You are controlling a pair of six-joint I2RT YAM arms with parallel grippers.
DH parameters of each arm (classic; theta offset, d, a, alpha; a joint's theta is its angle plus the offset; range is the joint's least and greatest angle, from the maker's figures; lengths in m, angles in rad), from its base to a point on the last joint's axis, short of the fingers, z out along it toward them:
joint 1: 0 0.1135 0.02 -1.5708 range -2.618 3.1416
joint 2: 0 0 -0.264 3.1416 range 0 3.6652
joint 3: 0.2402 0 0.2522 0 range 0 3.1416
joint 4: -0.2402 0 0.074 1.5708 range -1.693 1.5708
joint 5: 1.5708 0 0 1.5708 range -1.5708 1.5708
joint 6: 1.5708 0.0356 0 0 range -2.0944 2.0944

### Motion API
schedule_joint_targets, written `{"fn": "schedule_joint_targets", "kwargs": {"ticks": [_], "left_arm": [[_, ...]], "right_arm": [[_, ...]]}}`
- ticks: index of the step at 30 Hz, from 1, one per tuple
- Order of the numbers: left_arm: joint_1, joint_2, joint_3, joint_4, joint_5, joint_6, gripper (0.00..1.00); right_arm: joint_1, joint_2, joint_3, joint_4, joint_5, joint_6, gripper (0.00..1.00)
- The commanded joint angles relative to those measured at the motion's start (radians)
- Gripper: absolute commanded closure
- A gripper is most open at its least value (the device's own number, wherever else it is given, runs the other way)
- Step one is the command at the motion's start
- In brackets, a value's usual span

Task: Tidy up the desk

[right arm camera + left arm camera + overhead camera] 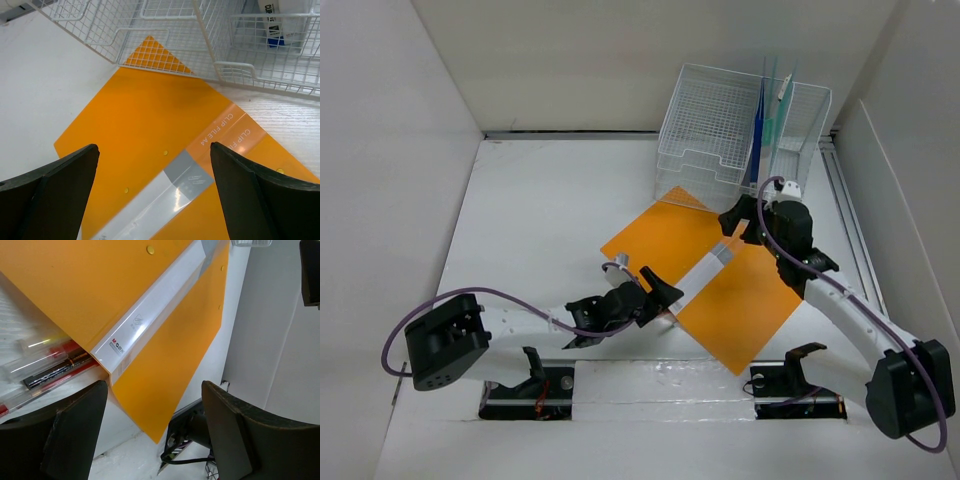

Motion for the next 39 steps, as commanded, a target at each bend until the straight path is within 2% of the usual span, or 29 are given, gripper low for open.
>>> {"fn": "schedule_joint_targets", "kwargs": {"ticks": [1, 29, 35, 39], "left_arm": [[-0.004, -0.001, 0.026, 0.012, -0.024, -0.027, 0.29], [0.015, 0.165, 0.085, 0.117, -0.052, -0.003, 0.35], [0.015, 0.189, 0.088, 0.162, -0.105, -0.007, 0.48], [-0.005, 0.217, 0.102, 0.163, -0.137, -0.015, 0.48]], "right_arm": [[0.008, -0.028, -0.007, 0.029, -0.014, -0.011, 0.02], [0.018, -0.108, -0.027, 0.021, -0.08, -0.01, 0.03], [0.027, -0.117, -0.035, 0.023, -0.089, -0.008, 0.04], [0.027, -0.128, -0.042, 0.027, -0.094, -0.003, 0.04]]}}
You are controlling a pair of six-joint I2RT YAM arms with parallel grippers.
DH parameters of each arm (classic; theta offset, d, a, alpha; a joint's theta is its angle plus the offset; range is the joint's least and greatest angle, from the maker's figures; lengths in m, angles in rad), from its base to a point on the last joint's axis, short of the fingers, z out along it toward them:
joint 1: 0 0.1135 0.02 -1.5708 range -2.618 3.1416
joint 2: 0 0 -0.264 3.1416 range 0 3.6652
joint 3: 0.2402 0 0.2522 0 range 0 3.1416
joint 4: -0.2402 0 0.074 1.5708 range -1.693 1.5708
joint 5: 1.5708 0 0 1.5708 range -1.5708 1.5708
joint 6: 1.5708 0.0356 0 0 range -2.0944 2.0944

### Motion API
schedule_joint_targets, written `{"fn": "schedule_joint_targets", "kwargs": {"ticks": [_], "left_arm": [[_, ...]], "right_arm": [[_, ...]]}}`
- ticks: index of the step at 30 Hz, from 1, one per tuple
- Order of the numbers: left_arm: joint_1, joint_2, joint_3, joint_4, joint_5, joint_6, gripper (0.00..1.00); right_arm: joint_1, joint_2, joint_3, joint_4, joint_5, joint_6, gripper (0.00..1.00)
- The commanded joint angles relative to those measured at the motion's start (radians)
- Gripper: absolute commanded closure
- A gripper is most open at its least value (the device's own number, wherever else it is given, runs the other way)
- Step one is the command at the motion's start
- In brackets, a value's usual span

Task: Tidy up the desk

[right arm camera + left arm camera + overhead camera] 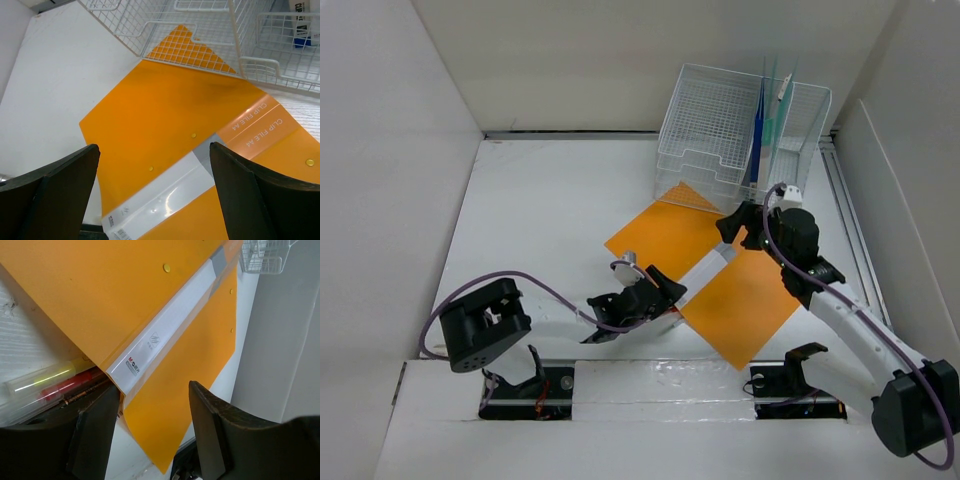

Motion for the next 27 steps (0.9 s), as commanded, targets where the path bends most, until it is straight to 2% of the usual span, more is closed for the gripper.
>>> {"fn": "schedule_joint_targets", "kwargs": {"ticks": [1, 6, 7, 8, 9, 13, 18, 25, 27], "left_arm": [[-0.012, 0.018, 0.048, 0.042, -0.067, -0.005, 0.47], [-0.012, 0.059, 0.052, 0.051, -0.101, -0.037, 0.47], [-0.012, 0.065, 0.052, 0.06, -0.107, -0.043, 0.51], [-0.012, 0.065, 0.057, 0.069, -0.115, -0.045, 0.62], [-0.012, 0.069, 0.06, 0.072, -0.122, -0.04, 0.68], [-0.022, 0.067, 0.08, 0.065, -0.152, -0.036, 0.81], [-0.022, 0.079, 0.088, 0.066, -0.172, -0.036, 0.79], [-0.022, 0.095, 0.086, 0.132, -0.164, -0.019, 0.63], [-0.022, 0.09, 0.091, 0.141, -0.166, -0.001, 0.64]], "right_arm": [[0.011, -0.026, -0.008, 0.033, -0.017, -0.003, 0.04], [0.029, -0.038, -0.009, 0.038, -0.02, 0.002, 0.05], [0.029, -0.043, -0.011, 0.038, -0.02, 0.003, 0.05], [0.038, -0.046, -0.011, 0.038, -0.018, 0.003, 0.05], [0.038, -0.046, -0.012, 0.038, -0.017, 0.006, 0.05], [0.06, -0.061, -0.018, 0.038, -0.012, 0.009, 0.06], [0.072, -0.081, -0.031, 0.038, -0.014, 0.014, 0.06], [0.092, -0.103, -0.037, 0.036, -0.018, 0.012, 0.07], [0.092, -0.104, -0.035, 0.033, -0.02, 0.011, 0.07]]}}
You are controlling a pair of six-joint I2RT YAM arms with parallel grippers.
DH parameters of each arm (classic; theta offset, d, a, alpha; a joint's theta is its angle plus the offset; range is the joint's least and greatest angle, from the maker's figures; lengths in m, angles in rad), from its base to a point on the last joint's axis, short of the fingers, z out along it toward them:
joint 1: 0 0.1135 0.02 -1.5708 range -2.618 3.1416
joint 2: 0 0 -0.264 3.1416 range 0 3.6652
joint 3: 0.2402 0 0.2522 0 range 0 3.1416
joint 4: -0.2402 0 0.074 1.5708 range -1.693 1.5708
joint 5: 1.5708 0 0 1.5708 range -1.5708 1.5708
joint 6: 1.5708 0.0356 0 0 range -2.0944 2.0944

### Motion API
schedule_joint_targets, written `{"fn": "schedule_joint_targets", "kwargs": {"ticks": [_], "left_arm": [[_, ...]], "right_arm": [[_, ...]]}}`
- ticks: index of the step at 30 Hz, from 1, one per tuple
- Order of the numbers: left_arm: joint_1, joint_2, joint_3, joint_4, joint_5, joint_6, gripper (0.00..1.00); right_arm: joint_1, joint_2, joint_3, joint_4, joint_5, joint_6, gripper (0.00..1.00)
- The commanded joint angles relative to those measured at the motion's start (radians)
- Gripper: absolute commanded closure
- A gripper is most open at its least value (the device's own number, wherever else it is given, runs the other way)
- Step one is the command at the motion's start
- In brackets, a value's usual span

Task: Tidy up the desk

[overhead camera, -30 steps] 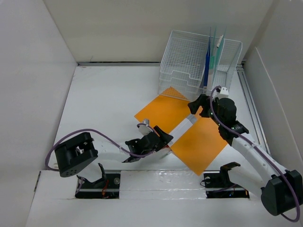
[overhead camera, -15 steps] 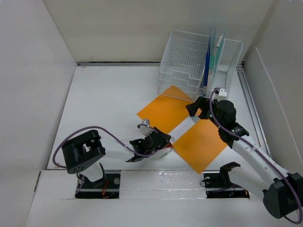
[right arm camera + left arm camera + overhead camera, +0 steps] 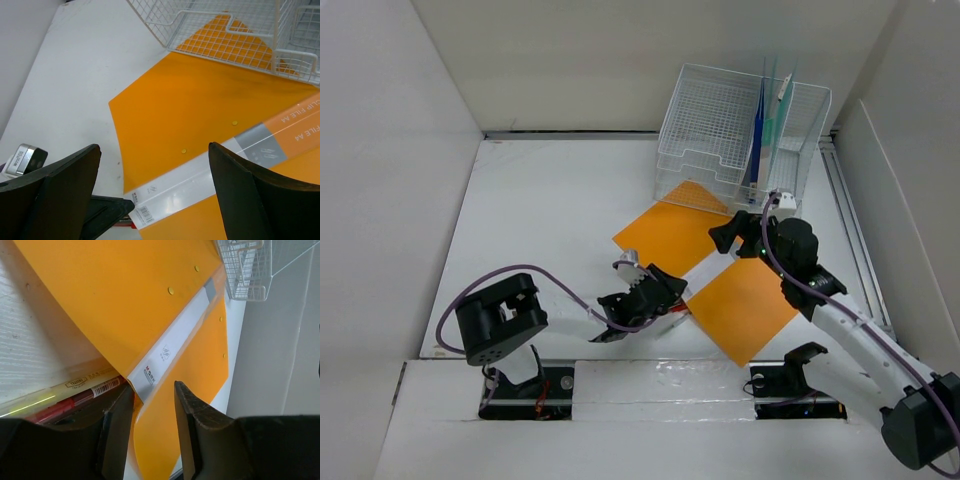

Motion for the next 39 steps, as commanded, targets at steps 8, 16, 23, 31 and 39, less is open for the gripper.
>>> {"fn": "schedule_joint_targets", "kwargs": {"ticks": [8, 16, 23, 31, 39], "left_arm": [[-0.003, -0.059, 0.081, 0.053, -0.06, 0.125, 1.0], [-0.026, -0.151, 0.07, 0.09, -0.054, 0.219, 1.0], [-0.046, -0.297, 0.022, 0.133, -0.074, 0.346, 1.0], [-0.096, -0.446, -0.088, 0.246, -0.06, 0.456, 1.0], [-0.107, -0.49, -0.163, 0.528, 0.015, 0.74, 1.0]], "right_arm": [[0.01, -0.092, 0.023, -0.022, -0.001, -0.006, 0.08], [0.01, -0.109, 0.106, -0.271, 0.206, 0.008, 0.08], [0.01, -0.156, 0.134, -0.447, 0.25, 0.052, 0.02], [0.01, -0.104, 0.163, -0.493, 0.198, 0.084, 0.0], [0.01, 0.029, 0.19, -0.387, 0.014, 0.185, 0.0]]}}
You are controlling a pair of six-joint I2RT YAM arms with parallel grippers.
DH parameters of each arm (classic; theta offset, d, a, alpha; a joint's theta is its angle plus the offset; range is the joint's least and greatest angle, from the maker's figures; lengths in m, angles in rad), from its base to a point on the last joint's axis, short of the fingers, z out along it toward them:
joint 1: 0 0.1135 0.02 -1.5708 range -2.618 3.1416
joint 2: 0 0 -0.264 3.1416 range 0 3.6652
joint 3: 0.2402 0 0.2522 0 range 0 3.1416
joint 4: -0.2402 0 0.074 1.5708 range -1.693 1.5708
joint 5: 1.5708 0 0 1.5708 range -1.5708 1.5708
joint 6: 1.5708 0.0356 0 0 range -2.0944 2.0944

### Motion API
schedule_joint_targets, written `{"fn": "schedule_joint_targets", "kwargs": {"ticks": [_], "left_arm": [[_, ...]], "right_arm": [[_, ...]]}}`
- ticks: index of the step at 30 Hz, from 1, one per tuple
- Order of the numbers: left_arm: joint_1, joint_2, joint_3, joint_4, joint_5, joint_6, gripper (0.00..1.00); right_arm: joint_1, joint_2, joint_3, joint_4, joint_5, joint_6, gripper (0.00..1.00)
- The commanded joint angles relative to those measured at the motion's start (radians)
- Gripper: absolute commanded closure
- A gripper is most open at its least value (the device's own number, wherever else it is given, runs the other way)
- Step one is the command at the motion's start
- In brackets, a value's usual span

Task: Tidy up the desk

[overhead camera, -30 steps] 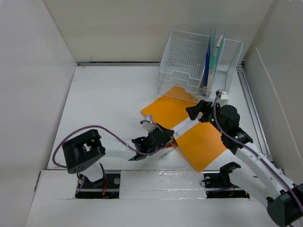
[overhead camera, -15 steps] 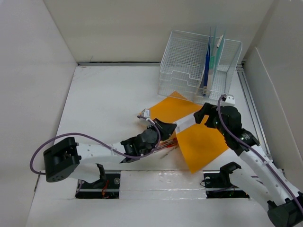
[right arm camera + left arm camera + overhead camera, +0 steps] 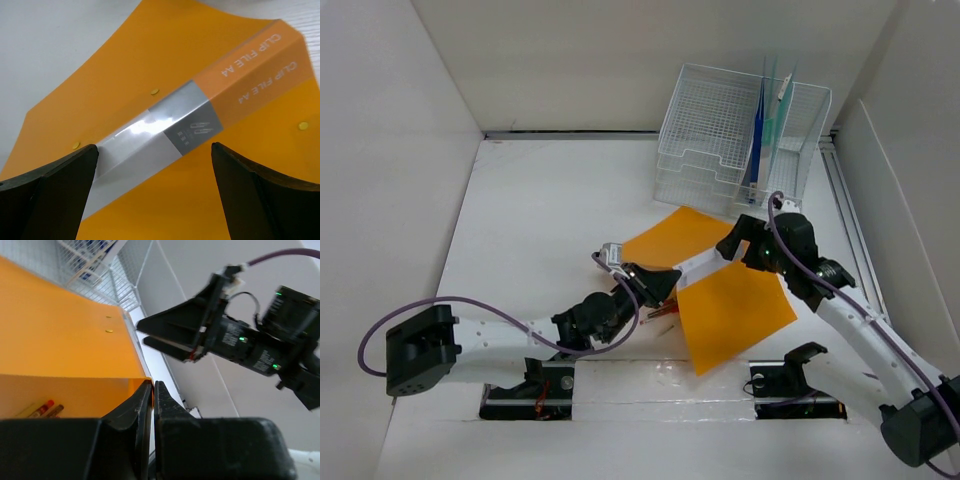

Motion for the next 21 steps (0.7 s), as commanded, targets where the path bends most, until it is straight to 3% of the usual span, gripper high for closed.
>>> {"fn": "schedule_joint_targets", "kwargs": {"ticks": [1, 3, 6, 9, 15, 21], "left_arm": [[-0.003, -0.026, 0.013, 0.219, 0.064, 0.177, 1.0], [-0.003, -0.022, 0.014, 0.254, 0.085, 0.232, 1.0], [-0.003, -0.032, 0.013, 0.26, 0.104, 0.289, 1.0], [-0.003, -0.04, 0.0, 0.288, 0.136, 0.346, 1.0], [-0.003, -0.075, -0.02, 0.291, 0.26, 0.4, 1.0], [-0.003, -0.123, -0.03, 0.327, 0.312, 0.461, 1.0]], "right_arm": [[0.01, 0.04, 0.049, 0.079, -0.118, 0.061, 0.0], [0.01, 0.058, 0.066, 0.079, -0.15, 0.061, 0.0], [0.01, 0.065, 0.11, -0.049, -0.098, 0.041, 0.0], [-0.039, 0.023, 0.093, -0.021, -0.147, 0.067, 0.0], [-0.066, 0.121, 0.156, -0.034, -0.297, 0.093, 0.0], [-0.085, 0.186, 0.259, -0.103, -0.287, 0.084, 0.0]]}}
